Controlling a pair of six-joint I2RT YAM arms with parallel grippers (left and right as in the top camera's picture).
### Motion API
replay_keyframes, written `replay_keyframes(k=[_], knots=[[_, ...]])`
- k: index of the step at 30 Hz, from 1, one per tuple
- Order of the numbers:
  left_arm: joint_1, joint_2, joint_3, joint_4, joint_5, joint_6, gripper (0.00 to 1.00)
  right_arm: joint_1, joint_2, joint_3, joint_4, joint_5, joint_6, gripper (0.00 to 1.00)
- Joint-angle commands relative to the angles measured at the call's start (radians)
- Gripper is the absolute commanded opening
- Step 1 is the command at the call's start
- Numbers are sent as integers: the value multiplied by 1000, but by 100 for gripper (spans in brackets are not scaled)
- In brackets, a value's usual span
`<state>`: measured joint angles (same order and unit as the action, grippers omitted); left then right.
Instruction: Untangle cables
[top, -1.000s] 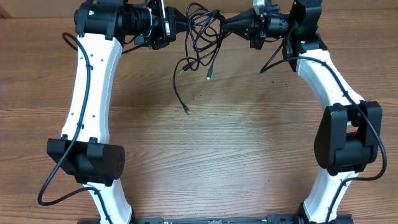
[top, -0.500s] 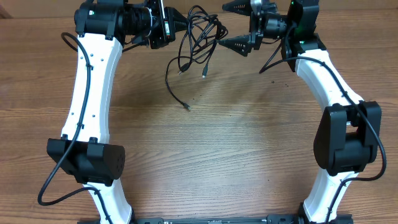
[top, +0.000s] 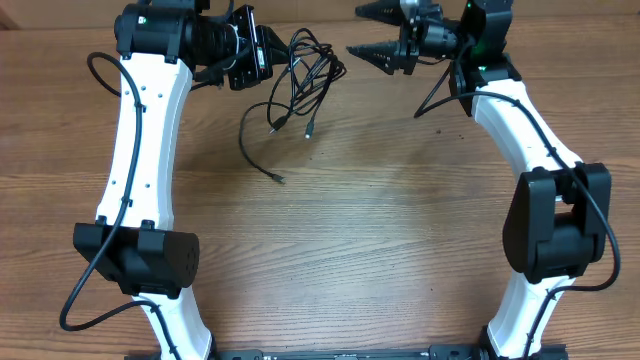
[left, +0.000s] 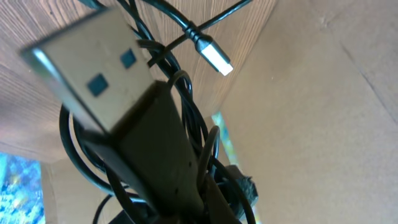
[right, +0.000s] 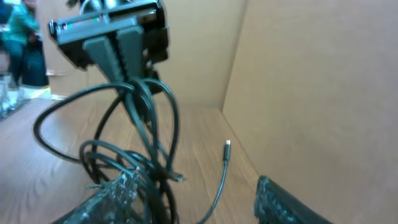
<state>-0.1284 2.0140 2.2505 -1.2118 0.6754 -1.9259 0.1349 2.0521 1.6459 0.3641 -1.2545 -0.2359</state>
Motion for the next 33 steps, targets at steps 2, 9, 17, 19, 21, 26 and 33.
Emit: replay_keyframes(k=[2, 9, 17, 19, 21, 26, 33], knots=[[-8, -23, 7, 0, -10, 14, 4, 42, -42, 25, 0, -19, -1, 57], [-16, -23, 7, 0, -13, 0, 4, 82, -42, 25, -22, -19, -1, 8], [-29, -23, 7, 1, -14, -19, 4, 101, -42, 25, -69, 3, -1, 4], [-29, -23, 7, 0, -15, -19, 4, 100, -42, 25, -113, 35, -1, 4], [-27, -23, 7, 0, -40, -19, 9, 90, -42, 25, -149, 49, 0, 4], [-23, -23, 7, 1, -76, -21, 4, 53, -42, 25, -196, 45, 64, 4], [-22, -23, 8, -1, -138, -33, 34, 40, -42, 25, -199, 42, 103, 4]])
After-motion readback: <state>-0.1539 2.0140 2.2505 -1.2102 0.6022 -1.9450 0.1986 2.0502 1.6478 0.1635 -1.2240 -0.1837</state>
